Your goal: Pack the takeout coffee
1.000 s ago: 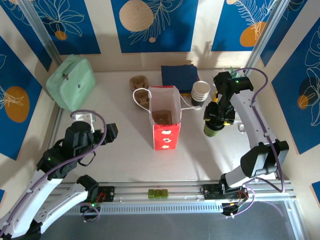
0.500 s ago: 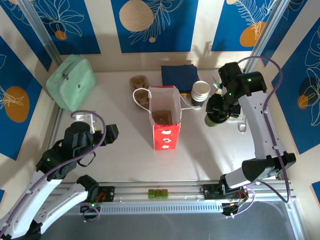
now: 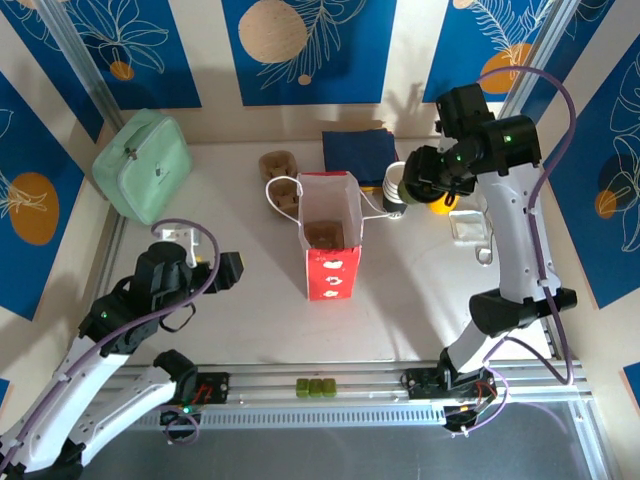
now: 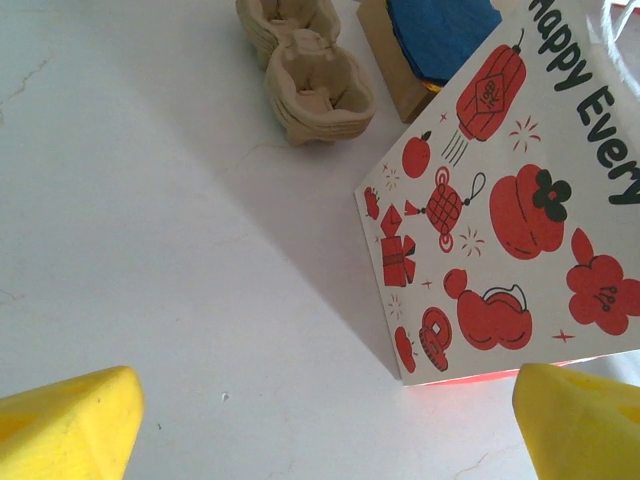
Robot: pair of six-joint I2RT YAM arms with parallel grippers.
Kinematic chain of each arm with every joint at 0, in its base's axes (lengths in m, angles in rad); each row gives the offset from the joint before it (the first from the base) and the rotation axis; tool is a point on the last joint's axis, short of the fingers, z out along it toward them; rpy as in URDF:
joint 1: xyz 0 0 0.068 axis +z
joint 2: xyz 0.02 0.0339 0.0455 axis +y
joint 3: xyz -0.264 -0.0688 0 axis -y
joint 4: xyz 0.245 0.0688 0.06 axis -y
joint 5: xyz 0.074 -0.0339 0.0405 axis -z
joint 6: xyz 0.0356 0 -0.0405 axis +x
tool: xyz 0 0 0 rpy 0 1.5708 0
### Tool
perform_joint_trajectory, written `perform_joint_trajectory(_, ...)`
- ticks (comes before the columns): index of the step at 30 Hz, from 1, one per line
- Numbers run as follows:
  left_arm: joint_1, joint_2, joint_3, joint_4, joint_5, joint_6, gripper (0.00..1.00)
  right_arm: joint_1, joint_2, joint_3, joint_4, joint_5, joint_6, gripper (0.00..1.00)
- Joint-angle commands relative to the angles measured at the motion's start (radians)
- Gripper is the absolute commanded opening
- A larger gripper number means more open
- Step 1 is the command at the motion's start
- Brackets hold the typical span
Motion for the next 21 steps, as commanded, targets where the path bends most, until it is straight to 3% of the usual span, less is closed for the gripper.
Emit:
perform_joint_trajectory(1,-0.001,-0.012,-0.016,0.017,0.020,0.006,0.94,0.035,0.019,0.106,-0.152,-0.018,0.022,0.67)
perform_joint_trajectory(10,0.000,-0.008,-0.018,0.014,0.011,0.013,0.95,0.162,0.098,0.266,-0.151,-0.100,0.071,0.69)
perform_joint_trajectory(21,-0.001,0.017,-0.060,0.085,0.082,0.034,0.93,0.379,0.146,0.220,-0.151,-0.116,0.167,0.66)
